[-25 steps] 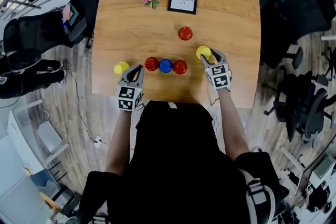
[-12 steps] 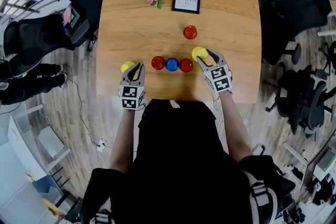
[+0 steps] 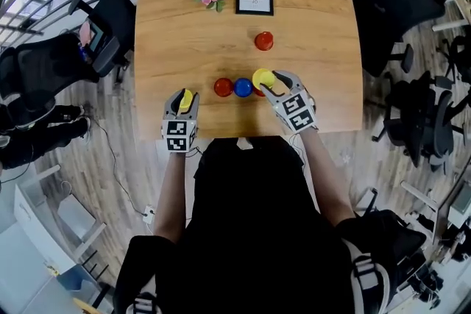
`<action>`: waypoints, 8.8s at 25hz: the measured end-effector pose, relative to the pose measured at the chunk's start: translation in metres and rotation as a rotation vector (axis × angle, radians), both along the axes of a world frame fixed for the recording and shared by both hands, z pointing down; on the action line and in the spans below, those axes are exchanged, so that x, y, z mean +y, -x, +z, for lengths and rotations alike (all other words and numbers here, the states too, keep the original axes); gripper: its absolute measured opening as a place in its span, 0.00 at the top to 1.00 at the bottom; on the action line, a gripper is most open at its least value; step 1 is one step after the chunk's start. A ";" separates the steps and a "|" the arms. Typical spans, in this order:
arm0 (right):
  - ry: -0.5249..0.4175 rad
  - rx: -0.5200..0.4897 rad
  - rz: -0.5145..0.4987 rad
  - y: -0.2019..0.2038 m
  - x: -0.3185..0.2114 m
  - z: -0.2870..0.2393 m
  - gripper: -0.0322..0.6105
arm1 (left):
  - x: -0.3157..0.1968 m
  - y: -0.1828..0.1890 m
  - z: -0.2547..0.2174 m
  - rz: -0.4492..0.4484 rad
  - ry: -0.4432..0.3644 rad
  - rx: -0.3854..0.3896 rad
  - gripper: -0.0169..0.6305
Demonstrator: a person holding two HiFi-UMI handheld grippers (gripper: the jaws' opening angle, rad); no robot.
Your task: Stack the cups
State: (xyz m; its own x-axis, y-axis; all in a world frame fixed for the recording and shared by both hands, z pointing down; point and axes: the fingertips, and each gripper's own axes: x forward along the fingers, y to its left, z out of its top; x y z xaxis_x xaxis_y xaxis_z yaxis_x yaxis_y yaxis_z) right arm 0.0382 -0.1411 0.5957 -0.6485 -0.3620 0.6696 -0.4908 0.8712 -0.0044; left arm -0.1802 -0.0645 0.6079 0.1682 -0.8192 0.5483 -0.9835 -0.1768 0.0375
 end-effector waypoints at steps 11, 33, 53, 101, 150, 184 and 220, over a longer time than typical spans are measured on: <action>0.030 0.067 -0.039 0.022 0.025 0.017 0.60 | 0.006 0.021 0.001 0.042 -0.019 -0.019 0.70; -0.079 -0.029 0.203 0.002 0.033 0.011 0.46 | 0.029 0.048 0.065 0.130 0.070 -0.048 0.54; -0.028 -0.041 0.367 -0.030 0.061 0.037 0.47 | 0.003 0.021 0.037 0.252 0.047 0.003 0.62; 0.045 -0.045 0.513 -0.079 0.073 0.060 0.48 | -0.041 -0.135 0.001 0.724 0.026 -0.043 0.54; 0.016 -0.059 0.011 0.005 -0.140 0.090 0.49 | -0.043 -0.041 -0.041 -0.133 -0.018 0.153 0.55; -0.005 -0.068 0.090 0.001 -0.100 0.018 0.60 | -0.028 -0.031 -0.028 -0.010 -0.043 0.256 0.57; 0.032 -0.033 -0.033 0.055 0.025 -0.051 0.60 | -0.005 -0.031 -0.022 0.158 -0.093 0.320 0.59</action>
State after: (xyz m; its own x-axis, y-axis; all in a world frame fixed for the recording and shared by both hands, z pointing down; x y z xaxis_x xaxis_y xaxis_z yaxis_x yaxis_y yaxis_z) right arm -0.0170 -0.1162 0.5452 -0.6817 -0.3185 0.6587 -0.4610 0.8861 -0.0486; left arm -0.1491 -0.0691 0.5857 0.4477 -0.8131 0.3720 -0.8848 -0.3429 0.3154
